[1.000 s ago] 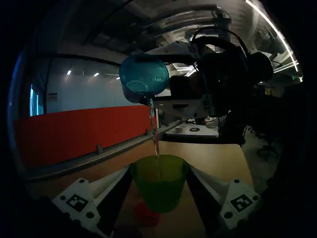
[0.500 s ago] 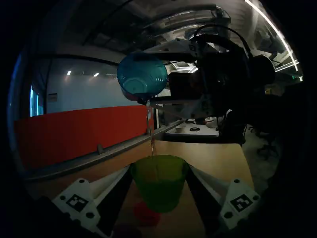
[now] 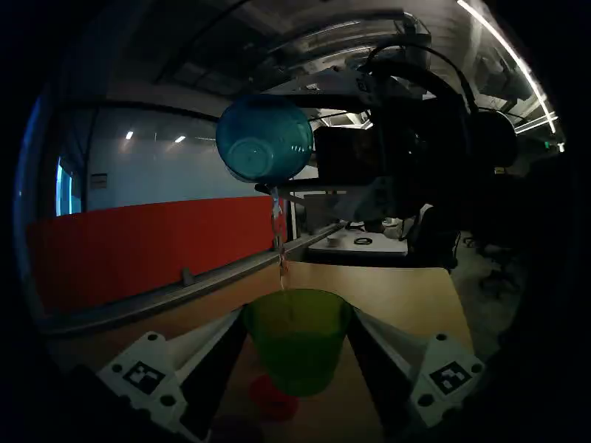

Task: Pour water

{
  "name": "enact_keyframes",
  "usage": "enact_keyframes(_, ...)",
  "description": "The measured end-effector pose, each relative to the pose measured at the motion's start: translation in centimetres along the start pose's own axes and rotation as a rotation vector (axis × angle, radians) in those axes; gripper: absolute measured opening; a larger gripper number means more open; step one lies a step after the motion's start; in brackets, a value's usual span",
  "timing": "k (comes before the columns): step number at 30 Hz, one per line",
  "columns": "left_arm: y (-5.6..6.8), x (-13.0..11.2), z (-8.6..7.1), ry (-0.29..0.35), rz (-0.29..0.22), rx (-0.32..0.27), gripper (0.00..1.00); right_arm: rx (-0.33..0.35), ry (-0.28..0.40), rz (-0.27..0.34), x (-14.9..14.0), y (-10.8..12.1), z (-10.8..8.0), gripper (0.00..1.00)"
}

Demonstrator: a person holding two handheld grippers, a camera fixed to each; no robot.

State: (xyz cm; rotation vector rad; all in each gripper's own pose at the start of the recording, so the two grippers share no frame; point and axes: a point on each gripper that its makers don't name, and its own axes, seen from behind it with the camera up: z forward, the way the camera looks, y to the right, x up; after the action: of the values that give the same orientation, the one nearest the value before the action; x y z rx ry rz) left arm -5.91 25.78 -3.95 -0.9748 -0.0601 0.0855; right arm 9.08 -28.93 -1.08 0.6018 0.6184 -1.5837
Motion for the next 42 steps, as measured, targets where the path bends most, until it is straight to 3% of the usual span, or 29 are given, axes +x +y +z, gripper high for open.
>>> enact_keyframes(15, -0.2, 0.0, 0.1, 0.003, 0.0, 0.004, 0.89, 0.009, -0.004, -0.055, 0.2, -0.2, 0.2, 0.9)
enact_keyframes(23, -0.3, 0.2, 0.1, 0.007, -0.003, 0.007, 0.89, 0.011, 0.001, -0.034, 0.3, -0.3, 0.2, 0.9)
enact_keyframes(27, -0.3, 0.3, 0.0, 0.008, -0.002, 0.009, 0.89, 0.009, 0.004, 0.026, 0.2, -0.2, 0.1, 0.9)
enact_keyframes(33, -0.4, 0.4, 0.0, 0.007, -0.001, 0.01, 0.89, 0.01, 0.018, 0.162, 0.0, -0.4, -0.1, 0.9)
enact_keyframes(42, -0.3, 0.6, -0.1, 0.007, 0.003, 0.013, 0.89, -0.009, 0.039, 0.457, -0.1, -0.5, -0.9, 0.9)
